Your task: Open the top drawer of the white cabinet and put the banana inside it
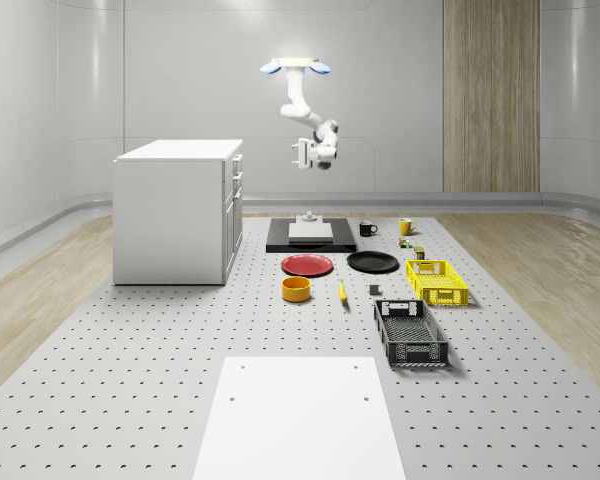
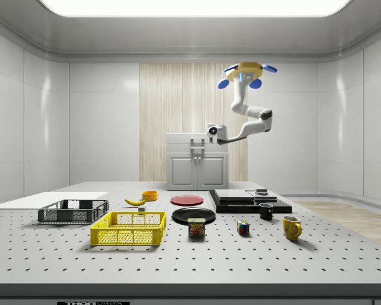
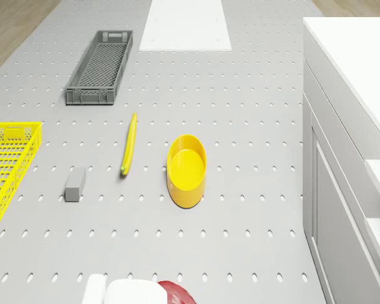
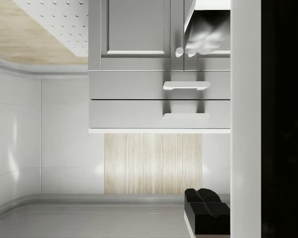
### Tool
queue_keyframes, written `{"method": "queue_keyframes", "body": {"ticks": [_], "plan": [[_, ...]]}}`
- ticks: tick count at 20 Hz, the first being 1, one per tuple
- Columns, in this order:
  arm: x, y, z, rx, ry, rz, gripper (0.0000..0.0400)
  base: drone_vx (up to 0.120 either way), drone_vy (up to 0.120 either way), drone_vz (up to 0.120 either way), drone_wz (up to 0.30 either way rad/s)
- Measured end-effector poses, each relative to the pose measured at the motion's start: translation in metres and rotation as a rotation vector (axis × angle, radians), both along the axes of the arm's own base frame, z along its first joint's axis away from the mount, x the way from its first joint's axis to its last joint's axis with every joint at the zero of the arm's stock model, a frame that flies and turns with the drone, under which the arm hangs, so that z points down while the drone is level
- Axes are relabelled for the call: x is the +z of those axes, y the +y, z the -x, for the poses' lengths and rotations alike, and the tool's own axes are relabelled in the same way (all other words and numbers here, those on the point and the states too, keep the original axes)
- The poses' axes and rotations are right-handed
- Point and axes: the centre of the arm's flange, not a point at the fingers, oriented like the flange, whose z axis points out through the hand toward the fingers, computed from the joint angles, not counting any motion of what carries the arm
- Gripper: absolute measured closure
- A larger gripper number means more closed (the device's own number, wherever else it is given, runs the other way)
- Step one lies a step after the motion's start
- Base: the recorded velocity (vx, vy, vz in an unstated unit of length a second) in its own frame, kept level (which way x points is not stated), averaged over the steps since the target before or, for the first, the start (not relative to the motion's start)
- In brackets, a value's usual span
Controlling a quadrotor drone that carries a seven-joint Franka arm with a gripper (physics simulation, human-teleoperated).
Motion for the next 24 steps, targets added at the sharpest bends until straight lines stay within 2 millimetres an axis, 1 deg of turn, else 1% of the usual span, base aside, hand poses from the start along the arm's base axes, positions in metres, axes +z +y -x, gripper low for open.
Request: {"method": "queue_keyframes", "body": {"ticks": [6, 13, 18, 24], "plan": [[0.0, 0.017, 0.0, 0.0, 0.0, 0.0, 0.0, 0.0, 0.0, 0.0, 0.0], [0.0, 0.047, -0.002, 0.0, 0.0, 0.0, 0.0, 0.0, 0.0, 0.0, 0.0], [0.0, 0.06, -0.018, 0.0, 0.0, 0.0, 0.0, 0.0, 0.0, 0.0, 0.0], [0.0, 0.066, -0.042, 0.0, 0.0, -0.001, 0.0, 0.0, 0.0, 0.0, 0.0]]}}
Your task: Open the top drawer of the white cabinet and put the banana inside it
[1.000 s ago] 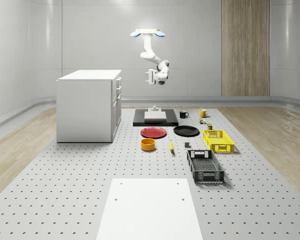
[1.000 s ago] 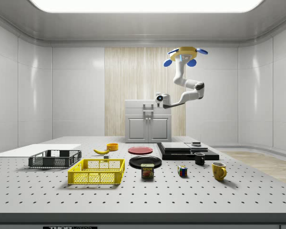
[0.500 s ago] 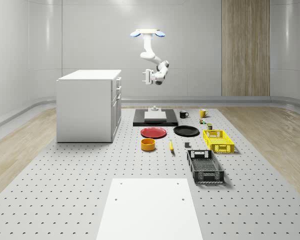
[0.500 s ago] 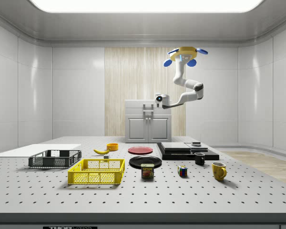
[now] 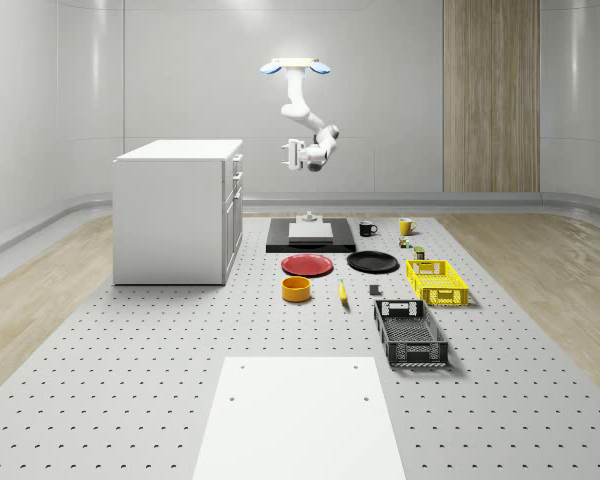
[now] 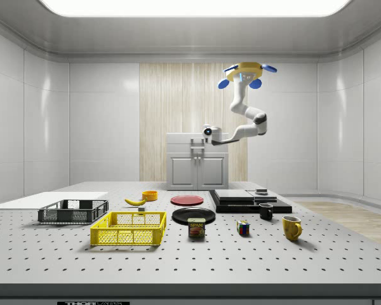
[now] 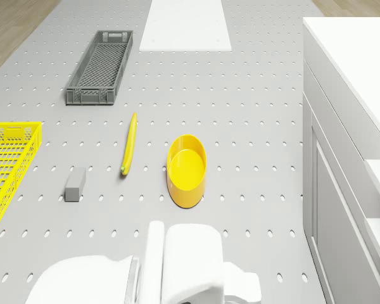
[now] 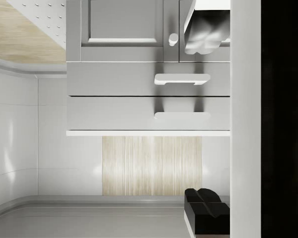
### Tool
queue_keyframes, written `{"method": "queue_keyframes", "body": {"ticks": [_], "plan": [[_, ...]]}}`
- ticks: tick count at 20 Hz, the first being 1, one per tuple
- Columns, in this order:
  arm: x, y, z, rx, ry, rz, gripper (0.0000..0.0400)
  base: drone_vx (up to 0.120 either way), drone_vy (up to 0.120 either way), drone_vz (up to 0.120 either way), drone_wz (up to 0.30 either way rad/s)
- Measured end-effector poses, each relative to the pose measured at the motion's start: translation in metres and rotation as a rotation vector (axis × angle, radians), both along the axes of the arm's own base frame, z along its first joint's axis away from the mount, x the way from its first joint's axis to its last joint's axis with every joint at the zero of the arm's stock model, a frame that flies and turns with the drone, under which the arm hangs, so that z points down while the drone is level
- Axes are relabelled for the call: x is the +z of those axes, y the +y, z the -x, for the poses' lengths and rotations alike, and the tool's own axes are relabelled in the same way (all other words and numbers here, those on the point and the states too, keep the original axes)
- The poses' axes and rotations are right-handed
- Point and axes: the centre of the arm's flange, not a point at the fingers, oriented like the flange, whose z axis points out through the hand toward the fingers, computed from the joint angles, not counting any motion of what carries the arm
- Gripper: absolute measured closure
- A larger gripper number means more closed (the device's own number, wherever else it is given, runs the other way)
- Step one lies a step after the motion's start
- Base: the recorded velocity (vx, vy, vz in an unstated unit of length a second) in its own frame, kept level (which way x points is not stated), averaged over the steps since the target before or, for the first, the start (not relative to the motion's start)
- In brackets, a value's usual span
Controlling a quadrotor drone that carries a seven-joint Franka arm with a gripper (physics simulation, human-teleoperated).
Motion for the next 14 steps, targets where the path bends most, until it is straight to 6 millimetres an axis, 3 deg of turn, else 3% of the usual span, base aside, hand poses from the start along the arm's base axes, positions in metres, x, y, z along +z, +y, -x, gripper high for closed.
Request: {"method": "queue_keyframes", "body": {"ticks": [5, 14], "plan": [[0.0, 0.007, -0.009, 0.0, 0.0, 0.0, 0.0, 0.0, 0.0, 0.0, 0.0], [0.0, 0.043, -0.013, 0.0, 0.0, 0.0, 0.0, 0.0, 0.0, 0.0, 0.0]]}}
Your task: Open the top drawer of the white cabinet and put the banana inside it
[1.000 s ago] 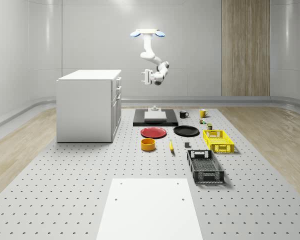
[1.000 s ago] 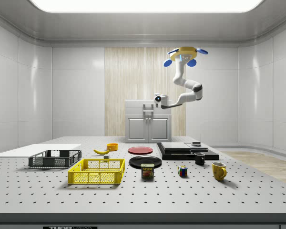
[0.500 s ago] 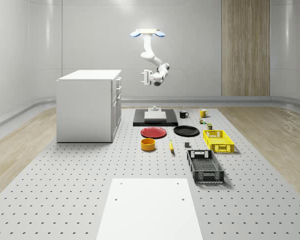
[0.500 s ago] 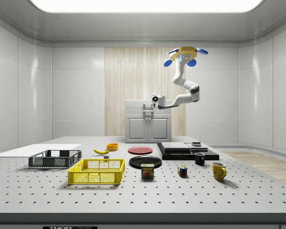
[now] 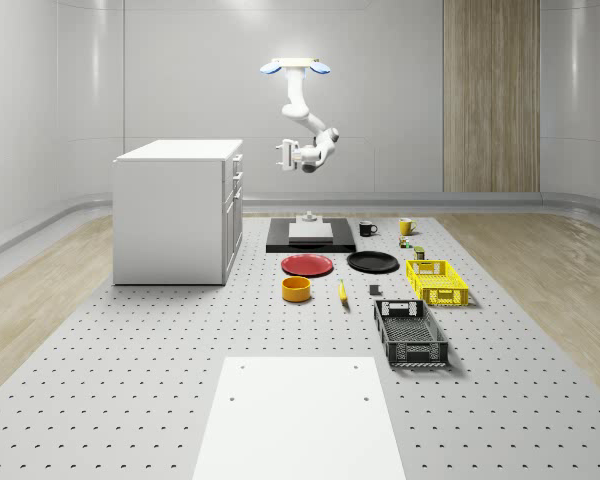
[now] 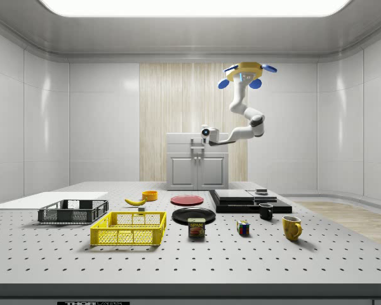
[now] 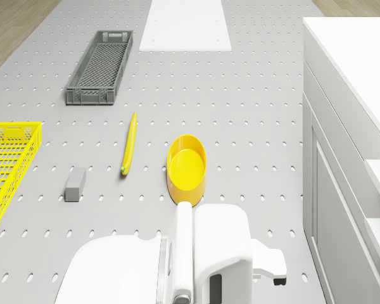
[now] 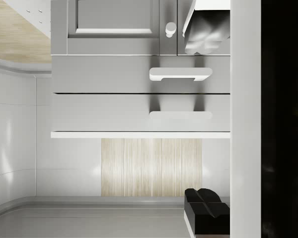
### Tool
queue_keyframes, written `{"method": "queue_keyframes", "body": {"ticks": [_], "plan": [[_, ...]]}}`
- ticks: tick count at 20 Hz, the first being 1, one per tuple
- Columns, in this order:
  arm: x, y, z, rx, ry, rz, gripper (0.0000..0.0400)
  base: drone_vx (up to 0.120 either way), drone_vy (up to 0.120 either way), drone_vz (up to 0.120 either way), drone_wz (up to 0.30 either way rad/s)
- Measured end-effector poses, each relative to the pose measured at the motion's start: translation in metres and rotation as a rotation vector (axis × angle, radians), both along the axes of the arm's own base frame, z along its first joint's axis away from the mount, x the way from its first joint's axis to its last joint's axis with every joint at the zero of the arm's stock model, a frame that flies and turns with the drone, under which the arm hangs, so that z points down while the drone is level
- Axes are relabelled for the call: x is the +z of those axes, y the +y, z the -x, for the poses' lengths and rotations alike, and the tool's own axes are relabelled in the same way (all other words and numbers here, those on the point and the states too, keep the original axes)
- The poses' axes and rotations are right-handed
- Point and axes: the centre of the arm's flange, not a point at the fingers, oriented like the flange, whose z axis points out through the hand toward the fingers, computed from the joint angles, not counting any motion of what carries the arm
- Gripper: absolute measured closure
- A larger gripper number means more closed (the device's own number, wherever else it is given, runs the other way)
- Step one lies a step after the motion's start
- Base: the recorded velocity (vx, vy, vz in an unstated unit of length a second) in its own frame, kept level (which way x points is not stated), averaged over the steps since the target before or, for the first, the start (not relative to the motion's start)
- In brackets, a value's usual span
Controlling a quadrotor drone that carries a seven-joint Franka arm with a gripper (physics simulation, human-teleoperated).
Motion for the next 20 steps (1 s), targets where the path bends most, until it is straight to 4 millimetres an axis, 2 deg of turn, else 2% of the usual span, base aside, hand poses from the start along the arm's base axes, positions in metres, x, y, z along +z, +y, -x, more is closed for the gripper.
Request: {"method": "queue_keyframes", "body": {"ticks": [20], "plan": [[0.0, 0.089, -0.001, 0.0, 0.0, -0.001, 0.0, 0.0, 0.0, 0.0, 0.0]]}}
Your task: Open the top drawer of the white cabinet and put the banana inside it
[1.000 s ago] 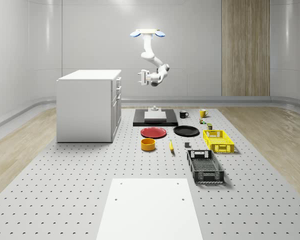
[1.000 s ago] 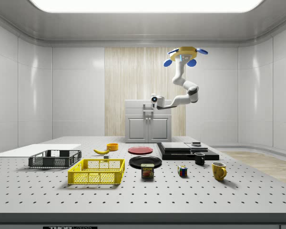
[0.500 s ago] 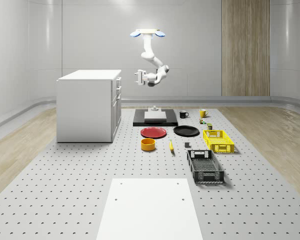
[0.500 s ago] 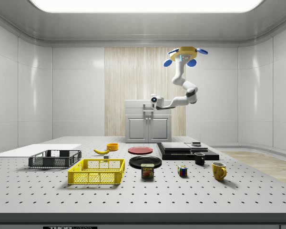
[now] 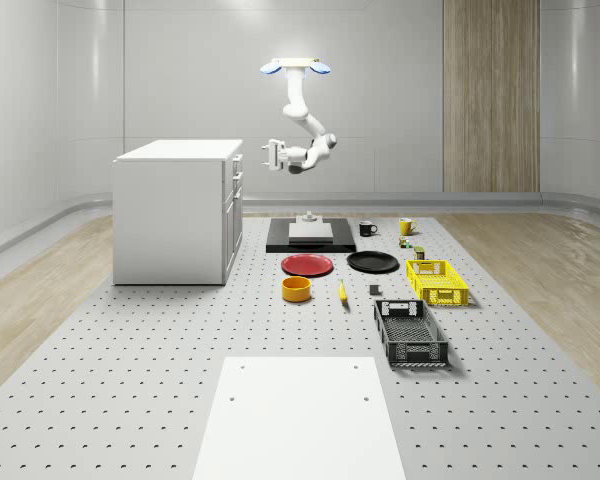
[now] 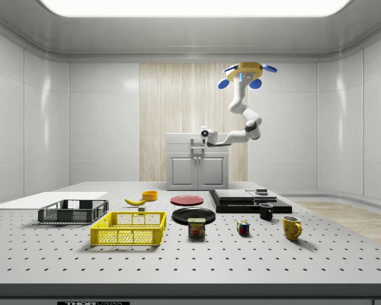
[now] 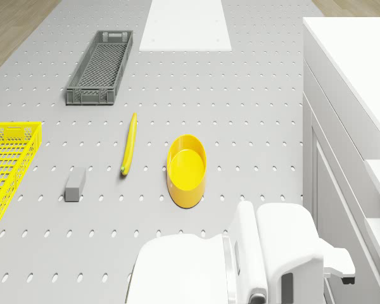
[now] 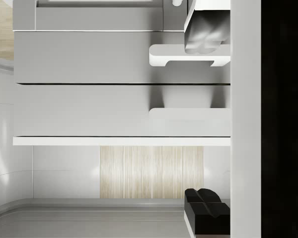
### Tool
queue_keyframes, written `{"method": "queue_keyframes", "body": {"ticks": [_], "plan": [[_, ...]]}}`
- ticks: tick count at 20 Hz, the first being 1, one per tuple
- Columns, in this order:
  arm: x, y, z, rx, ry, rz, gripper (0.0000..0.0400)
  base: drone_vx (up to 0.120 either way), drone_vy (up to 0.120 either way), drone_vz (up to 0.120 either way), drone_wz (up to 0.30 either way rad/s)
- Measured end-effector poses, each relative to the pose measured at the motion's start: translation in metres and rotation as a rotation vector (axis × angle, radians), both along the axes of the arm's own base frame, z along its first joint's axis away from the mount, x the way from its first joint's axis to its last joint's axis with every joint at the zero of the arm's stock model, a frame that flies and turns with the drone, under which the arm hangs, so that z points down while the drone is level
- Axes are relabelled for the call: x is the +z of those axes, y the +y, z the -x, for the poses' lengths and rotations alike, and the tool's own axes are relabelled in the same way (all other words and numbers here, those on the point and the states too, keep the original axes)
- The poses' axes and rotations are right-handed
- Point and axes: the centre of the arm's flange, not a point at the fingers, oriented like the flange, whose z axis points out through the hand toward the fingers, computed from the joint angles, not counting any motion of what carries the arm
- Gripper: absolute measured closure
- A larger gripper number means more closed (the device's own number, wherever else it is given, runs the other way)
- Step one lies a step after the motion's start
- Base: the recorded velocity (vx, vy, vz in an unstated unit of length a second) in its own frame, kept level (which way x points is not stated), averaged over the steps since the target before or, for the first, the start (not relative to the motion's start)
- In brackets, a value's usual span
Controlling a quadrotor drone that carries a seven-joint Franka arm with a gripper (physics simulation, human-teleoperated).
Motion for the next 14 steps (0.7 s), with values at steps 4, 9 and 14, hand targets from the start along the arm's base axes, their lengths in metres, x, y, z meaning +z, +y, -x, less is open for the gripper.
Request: {"method": "queue_keyframes", "body": {"ticks": [4, 9, 14], "plan": [[0.0, 0.018, 0.0, 0.0, 0.0, 0.0, 0.0, 0.0, 0.0, 0.0, 0.0], [0.0, 0.044, 0.0, 0.0, 0.0, 0.0, 0.0, 0.0, 0.0, 0.0, 0.0], [0.0, 0.066, 0.0, 0.0, 0.0, -0.001, 0.0, 0.0, 0.0, 0.0, 0.0]]}}
